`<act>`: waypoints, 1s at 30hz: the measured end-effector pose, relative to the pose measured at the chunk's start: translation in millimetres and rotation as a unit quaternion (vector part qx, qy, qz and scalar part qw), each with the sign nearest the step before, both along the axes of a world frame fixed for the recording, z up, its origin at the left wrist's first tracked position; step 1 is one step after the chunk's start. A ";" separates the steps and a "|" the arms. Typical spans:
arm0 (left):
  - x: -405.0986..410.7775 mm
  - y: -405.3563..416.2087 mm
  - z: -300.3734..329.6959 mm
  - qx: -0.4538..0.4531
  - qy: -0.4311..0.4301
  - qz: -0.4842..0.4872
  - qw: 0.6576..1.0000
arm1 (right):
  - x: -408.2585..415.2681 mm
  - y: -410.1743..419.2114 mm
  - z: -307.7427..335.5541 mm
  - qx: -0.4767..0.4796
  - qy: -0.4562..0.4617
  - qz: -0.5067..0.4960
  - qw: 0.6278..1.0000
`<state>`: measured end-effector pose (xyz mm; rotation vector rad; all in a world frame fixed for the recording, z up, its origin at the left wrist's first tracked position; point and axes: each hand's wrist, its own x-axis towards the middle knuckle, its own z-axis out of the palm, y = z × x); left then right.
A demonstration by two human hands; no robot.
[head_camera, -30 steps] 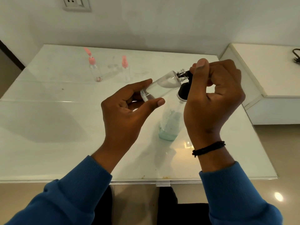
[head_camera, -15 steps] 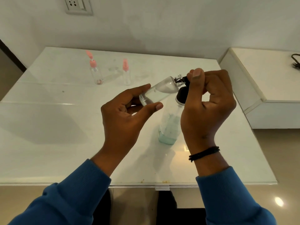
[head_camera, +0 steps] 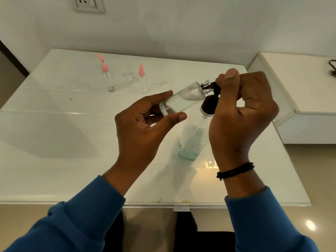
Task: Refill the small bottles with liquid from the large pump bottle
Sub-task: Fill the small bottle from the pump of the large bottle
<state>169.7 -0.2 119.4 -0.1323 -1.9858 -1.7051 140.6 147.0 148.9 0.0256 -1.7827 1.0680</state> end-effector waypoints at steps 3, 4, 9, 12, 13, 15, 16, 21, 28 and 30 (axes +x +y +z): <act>-0.7 -1.1 -2.3 -0.010 0.000 0.010 1.000 | 1.8 -4.8 -3.7 -0.002 0.000 0.011 1.000; -0.9 -1.5 -2.9 -0.007 -0.003 0.010 1.000 | 1.7 -5.2 -4.4 -0.001 0.000 0.012 1.000; 0.2 0.2 -1.4 -0.007 0.000 -0.001 1.000 | 0.3 0.0 0.5 0.011 0.006 -0.003 1.000; -0.6 -0.1 -1.7 -0.010 -0.002 0.004 1.000 | 0.2 -2.3 -2.0 0.008 0.006 -0.001 1.000; -0.7 -0.3 -2.0 -0.006 -0.005 0.005 1.000 | 0.0 -2.9 -3.7 0.007 0.006 0.003 1.000; -0.6 -0.3 -1.6 0.003 -0.007 0.005 1.000 | -0.4 -2.8 -4.8 0.007 0.006 0.006 1.000; -0.3 -0.1 -1.4 0.003 -0.006 0.003 1.000 | -0.5 -2.1 -4.2 0.008 0.005 0.006 1.000; -0.2 0.4 -0.1 -0.017 0.002 0.007 1.000 | -0.9 -1.8 -2.7 0.011 0.011 -0.002 1.000; 0.2 0.4 -0.4 -0.011 -0.001 0.008 1.000 | -0.4 -0.4 -2.7 0.003 0.009 0.015 1.000; 0.5 0.7 0.5 -0.009 0.000 0.006 1.000 | -0.9 0.4 -1.2 0.007 0.008 0.007 1.000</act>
